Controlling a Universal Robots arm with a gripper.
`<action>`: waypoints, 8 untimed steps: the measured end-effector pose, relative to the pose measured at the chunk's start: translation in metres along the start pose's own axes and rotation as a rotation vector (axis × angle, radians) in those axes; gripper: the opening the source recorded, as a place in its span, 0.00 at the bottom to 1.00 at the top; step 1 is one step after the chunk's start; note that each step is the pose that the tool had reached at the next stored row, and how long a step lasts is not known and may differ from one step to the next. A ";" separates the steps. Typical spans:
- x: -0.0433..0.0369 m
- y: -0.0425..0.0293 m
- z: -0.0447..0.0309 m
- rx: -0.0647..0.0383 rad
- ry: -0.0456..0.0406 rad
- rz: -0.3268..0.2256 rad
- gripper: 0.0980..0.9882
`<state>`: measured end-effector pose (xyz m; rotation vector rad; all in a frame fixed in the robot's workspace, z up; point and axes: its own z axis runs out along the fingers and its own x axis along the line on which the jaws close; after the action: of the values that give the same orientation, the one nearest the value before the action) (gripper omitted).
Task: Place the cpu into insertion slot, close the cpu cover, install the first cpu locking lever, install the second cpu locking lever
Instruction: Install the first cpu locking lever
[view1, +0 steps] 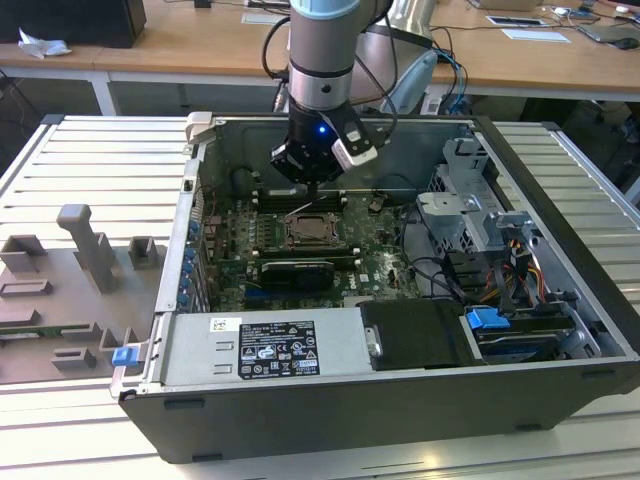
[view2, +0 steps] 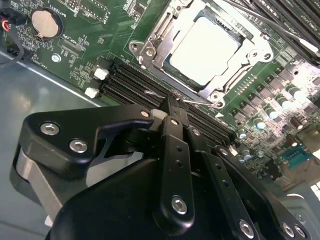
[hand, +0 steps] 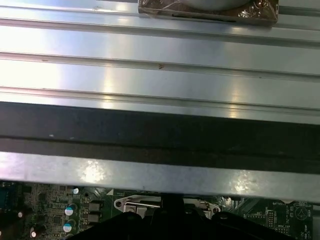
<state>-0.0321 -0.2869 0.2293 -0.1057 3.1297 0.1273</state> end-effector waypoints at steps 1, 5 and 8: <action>-0.0017 -0.0002 0.0009 0.000 0.0000 0.000 0.01; -0.0048 -0.0006 0.0032 0.000 0.0000 0.000 0.01; -0.0064 -0.0009 0.0061 0.000 0.0000 0.000 0.01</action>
<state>-0.0256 -0.2869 0.2232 -0.1057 3.1297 0.1272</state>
